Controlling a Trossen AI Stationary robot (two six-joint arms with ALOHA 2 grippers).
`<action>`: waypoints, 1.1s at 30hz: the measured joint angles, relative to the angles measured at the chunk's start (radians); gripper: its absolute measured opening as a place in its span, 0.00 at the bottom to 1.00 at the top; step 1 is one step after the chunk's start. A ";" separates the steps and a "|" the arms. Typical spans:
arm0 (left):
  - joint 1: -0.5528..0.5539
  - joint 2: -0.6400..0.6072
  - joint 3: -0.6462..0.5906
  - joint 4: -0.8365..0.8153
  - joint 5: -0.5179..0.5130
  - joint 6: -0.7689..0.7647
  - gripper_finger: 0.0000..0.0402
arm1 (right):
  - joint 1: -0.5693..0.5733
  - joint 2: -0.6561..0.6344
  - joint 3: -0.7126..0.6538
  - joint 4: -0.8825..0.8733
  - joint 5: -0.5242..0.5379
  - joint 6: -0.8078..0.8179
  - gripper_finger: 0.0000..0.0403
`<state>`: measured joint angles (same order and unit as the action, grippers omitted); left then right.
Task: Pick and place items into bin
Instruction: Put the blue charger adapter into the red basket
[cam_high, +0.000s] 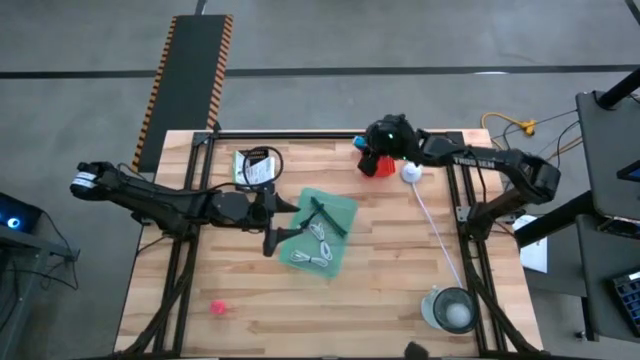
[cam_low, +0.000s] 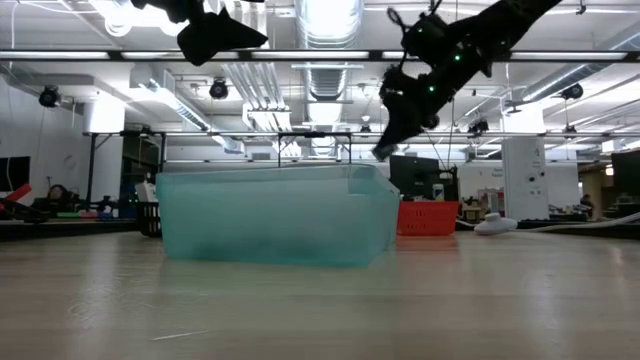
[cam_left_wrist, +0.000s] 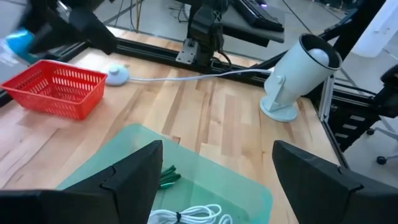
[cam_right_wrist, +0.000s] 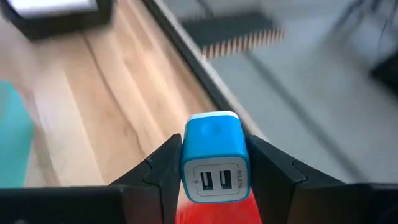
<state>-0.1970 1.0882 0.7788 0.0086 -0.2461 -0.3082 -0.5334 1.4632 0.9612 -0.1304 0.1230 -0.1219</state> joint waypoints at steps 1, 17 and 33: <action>0.000 0.001 0.000 0.000 -0.003 0.000 0.71 | -0.016 0.010 0.023 -0.064 -0.004 0.030 0.34; 0.000 0.003 0.000 -0.049 -0.009 -0.010 0.71 | -0.083 0.281 0.324 -0.622 -0.087 0.195 0.34; 0.000 0.004 0.000 -0.079 -0.009 -0.052 0.71 | -0.080 0.256 0.349 -0.659 -0.098 0.179 0.54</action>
<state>-0.1970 1.0920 0.7784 -0.0708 -0.2550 -0.3603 -0.6132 1.7191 1.3102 -0.7895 0.0246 0.0570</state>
